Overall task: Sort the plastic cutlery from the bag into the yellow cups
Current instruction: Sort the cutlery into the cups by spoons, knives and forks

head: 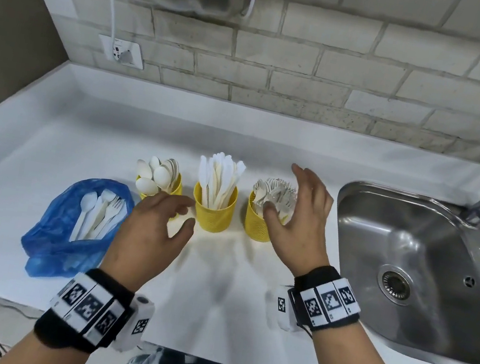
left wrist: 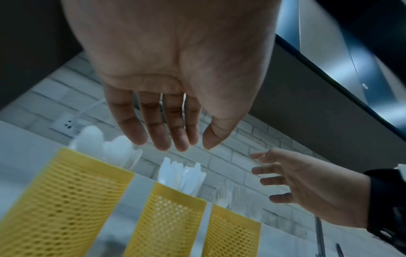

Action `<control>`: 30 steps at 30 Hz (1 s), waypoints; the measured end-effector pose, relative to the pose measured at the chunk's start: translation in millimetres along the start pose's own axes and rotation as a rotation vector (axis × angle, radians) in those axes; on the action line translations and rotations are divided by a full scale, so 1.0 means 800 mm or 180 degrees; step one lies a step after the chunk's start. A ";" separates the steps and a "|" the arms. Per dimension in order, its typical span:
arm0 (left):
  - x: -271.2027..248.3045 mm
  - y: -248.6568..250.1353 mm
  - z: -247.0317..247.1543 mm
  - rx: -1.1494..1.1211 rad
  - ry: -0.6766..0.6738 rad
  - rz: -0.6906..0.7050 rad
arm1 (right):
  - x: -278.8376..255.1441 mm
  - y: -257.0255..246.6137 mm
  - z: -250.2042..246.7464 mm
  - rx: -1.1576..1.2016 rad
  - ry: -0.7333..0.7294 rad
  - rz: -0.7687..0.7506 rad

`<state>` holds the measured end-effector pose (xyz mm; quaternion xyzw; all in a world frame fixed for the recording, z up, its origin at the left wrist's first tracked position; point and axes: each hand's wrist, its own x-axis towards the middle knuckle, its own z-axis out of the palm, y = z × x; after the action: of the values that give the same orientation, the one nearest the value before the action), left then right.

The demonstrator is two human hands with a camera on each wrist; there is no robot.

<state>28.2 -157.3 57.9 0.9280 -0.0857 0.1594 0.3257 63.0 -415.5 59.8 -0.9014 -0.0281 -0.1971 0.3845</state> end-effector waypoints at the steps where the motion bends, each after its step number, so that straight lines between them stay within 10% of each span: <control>1: -0.009 -0.008 -0.011 -0.0029 -0.0017 -0.0078 | -0.001 -0.010 0.001 0.0069 0.0115 -0.0076; 9: -0.055 -0.103 -0.083 0.0134 0.0146 -0.0572 | -0.022 -0.107 0.040 0.0835 -0.0087 -0.0421; 20: -0.046 -0.212 -0.128 0.0590 -0.0565 -0.0757 | -0.075 -0.198 0.234 0.0351 -0.2337 -0.0580; 30: -0.030 -0.257 -0.142 0.1222 -0.1870 0.0548 | -0.094 -0.186 0.303 -0.0565 -0.2768 -0.0589</control>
<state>32.5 74.7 14.8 0.9678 -0.2220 -0.0741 0.0923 44.8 -132.9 -18.8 -0.9236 -0.2505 0.1646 0.2389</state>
